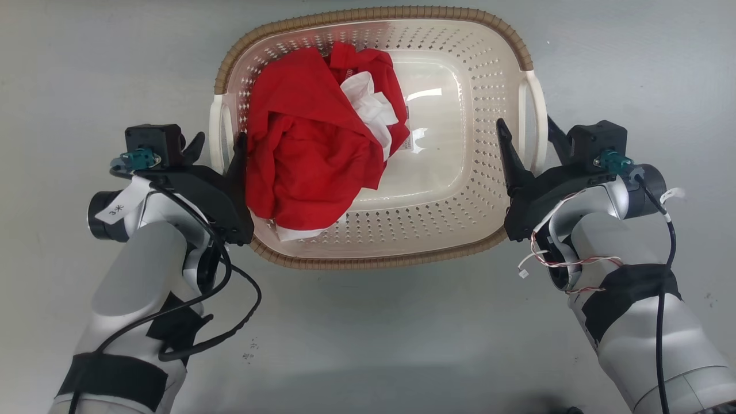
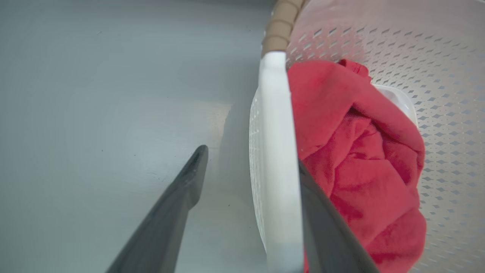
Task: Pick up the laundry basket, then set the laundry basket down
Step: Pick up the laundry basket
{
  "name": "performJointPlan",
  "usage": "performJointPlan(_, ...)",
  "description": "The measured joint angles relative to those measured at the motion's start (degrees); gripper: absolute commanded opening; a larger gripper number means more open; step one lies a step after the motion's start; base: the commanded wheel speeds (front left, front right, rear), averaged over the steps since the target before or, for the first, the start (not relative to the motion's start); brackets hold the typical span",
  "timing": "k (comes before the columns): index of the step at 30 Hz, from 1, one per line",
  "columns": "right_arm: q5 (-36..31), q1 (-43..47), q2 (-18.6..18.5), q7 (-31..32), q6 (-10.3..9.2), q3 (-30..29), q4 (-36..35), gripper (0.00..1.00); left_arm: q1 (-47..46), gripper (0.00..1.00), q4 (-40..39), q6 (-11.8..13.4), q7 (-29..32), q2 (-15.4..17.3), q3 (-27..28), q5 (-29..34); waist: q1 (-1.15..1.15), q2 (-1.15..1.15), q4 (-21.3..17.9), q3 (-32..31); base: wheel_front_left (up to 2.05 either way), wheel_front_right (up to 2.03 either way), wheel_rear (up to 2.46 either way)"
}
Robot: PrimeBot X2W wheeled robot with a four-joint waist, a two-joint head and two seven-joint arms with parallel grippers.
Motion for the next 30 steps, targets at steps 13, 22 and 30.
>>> performJointPlan(13,1.9,-1.9,1.2,0.2,1.90,0.3,6.0,0.00,-2.2,0.00,5.5,-0.9,-0.5,-1.6,-0.4,-0.4,0.00,0.00,0.3,-0.8,0.00,0.00,0.00)
performJointPlan(22,2.6,-1.7,1.7,-0.1,2.89,0.8,10.4,0.00,-2.0,0.00,10.3,-1.4,-0.6,-2.7,-0.6,-0.5,0.00,0.00,0.2,-4.2,0.00,0.00,0.00)
performJointPlan(30,5.3,0.8,2.2,0.0,3.47,2.0,12.9,0.00,-0.5,0.00,14.1,-2.2,0.0,-3.6,-0.8,-0.9,0.00,0.00,0.0,-9.1,0.00,0.00,0.00)
